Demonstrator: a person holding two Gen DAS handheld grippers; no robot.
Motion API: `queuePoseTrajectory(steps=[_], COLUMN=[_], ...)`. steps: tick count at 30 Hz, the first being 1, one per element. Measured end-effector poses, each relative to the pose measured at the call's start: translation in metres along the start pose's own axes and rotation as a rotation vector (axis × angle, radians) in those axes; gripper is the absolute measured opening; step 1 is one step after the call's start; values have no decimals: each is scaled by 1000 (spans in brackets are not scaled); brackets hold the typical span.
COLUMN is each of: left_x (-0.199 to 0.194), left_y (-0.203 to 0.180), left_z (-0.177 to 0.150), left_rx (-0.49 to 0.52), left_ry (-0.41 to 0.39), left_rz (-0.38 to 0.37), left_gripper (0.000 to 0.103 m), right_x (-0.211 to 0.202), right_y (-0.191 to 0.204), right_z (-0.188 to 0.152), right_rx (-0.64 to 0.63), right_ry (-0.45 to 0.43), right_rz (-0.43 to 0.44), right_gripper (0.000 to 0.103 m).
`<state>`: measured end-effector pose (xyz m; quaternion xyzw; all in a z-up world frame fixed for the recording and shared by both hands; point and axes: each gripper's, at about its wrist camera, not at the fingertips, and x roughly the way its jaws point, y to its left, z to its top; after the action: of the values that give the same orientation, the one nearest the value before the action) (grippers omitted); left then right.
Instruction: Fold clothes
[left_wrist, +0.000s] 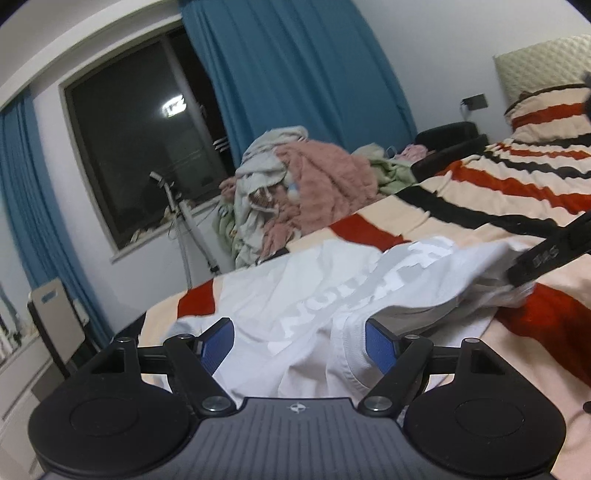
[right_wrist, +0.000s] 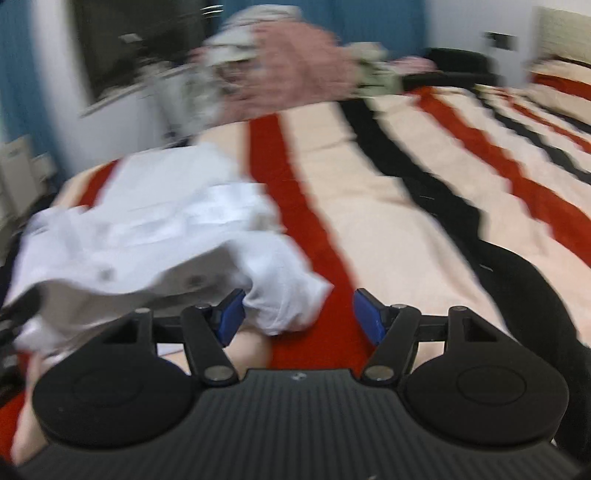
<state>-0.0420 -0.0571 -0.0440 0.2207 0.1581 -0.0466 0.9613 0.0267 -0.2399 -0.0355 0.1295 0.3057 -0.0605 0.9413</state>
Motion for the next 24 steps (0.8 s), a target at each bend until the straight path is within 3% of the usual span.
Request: queuePoseTrajectory(steps=[3,5,10,13,17,20,24], left_x=[4,3,5,14,40,54,52], left_y=[8,10,-2,-18,-40,-31,10], left_z=[-1,-2,-3,-6,-13,-10,0], left_rx=[-43,-53,1,70,167,106,-135], left_ry=[40,51,41,43,61,62,51], left_rz=[-2,-4,-21,-19,20,106,174], left_gripper=[79,79,79,79,79,77,77], right_x=[-3,-10,-26,-27,-20,-17,-13], right_y=[-17,-22,-14,-11,-14,-11,0], right_z=[1,3,10,12,12,10,5], right_rx=[149,177,111,81,104,87,15], right_ry=[-43,-91,-210,-213,-154,-121,-39], right_rz=[-29,-54,-78,-53,-20,-1,85], right_gripper=[67,67,67,67,67,67,67])
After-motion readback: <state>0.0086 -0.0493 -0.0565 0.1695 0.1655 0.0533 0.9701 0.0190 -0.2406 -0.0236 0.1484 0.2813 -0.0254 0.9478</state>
